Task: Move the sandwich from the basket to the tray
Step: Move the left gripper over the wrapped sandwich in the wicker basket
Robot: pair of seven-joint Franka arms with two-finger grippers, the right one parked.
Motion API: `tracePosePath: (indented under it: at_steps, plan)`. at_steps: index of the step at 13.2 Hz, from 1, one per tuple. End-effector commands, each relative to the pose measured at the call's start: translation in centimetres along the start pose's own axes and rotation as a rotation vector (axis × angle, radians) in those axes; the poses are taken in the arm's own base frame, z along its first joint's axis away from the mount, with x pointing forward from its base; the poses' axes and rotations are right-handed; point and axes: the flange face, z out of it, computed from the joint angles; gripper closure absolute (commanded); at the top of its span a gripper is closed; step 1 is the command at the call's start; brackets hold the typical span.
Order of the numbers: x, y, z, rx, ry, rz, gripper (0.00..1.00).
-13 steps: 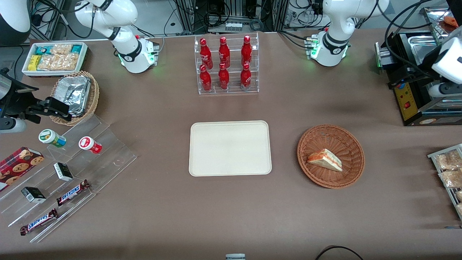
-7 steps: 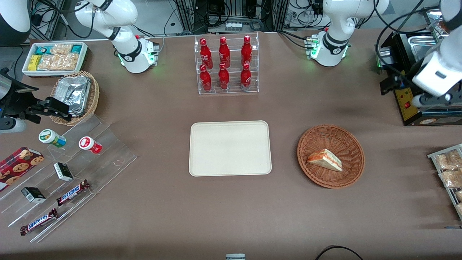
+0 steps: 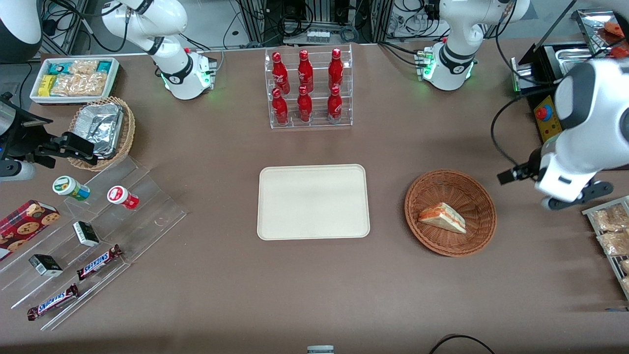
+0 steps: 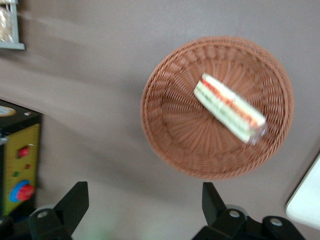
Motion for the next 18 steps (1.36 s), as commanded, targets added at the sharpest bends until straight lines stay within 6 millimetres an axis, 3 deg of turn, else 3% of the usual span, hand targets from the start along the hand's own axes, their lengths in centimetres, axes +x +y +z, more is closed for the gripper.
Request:
tracePosePath:
  at_steps: [1,3,7,10,18]
  plan:
    - [1.0,1.5,2.0,-0.099,0.012,-0.218,0.0]
    - [1.0,2.8,4.5,-0.125,0.042,-0.344,0.0]
    - [1.4,7.2,8.6,-0.161,0.064,-0.646,0.0]
    - [0.7,10.6,12.2,-0.137,0.052,-0.699,0.0]
    - [1.1,12.6,16.3,-0.13,0.061,-0.793,0.0]
